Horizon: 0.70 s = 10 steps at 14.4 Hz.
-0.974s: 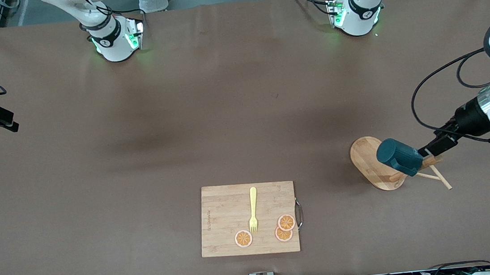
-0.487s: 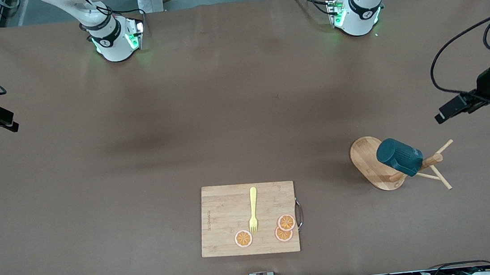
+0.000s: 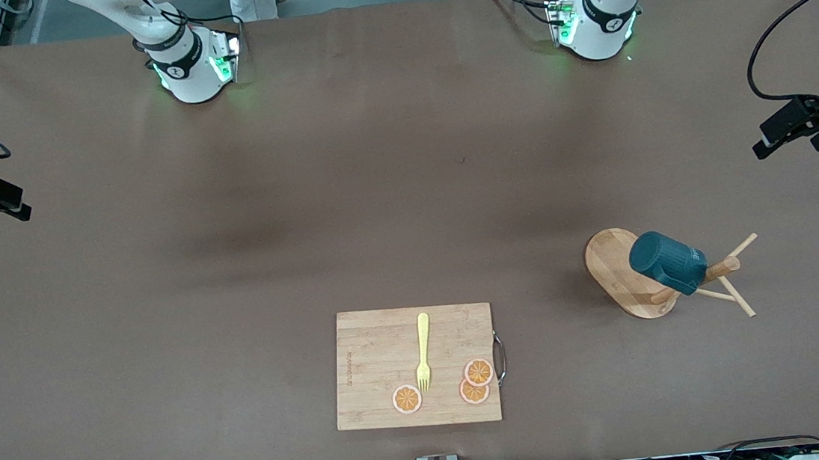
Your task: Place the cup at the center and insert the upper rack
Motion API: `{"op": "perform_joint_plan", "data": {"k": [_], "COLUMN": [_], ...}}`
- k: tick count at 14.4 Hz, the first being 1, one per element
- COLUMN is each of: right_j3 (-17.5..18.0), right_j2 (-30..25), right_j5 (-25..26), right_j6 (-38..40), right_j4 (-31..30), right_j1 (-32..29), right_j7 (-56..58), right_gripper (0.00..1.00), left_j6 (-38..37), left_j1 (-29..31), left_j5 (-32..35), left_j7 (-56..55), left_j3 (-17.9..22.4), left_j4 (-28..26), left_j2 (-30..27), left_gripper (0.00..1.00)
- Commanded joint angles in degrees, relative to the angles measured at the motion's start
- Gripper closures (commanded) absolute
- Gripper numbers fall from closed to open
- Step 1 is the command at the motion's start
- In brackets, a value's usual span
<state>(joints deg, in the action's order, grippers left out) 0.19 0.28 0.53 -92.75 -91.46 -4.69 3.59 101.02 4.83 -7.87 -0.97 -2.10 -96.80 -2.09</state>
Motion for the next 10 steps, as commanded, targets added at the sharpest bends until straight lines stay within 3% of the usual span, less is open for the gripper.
{"op": "perform_joint_plan", "data": {"k": [1, 10], "right_j3": [0.1, 0.1], "right_j2": [-1.5, -1.4], "right_j5": [0.9, 0.8], "right_j6": [-0.6, -0.6], "right_j4": [-1.4, -1.4], "right_j1": [0.1, 0.1], "right_j7": [-0.6, -0.7], "right_gripper": [0.0, 0.0], "left_j6": [-0.1, 0.5], "left_j1": [0.1, -3.8], "left_j5": [1.0, 0.8], "left_j7": [0.9, 0.8], "left_j3": [-0.5, 0.6], "left_j4": [-0.9, -0.6], "left_j2": [-1.3, -1.5], "left_gripper": [0.0, 0.0]}}
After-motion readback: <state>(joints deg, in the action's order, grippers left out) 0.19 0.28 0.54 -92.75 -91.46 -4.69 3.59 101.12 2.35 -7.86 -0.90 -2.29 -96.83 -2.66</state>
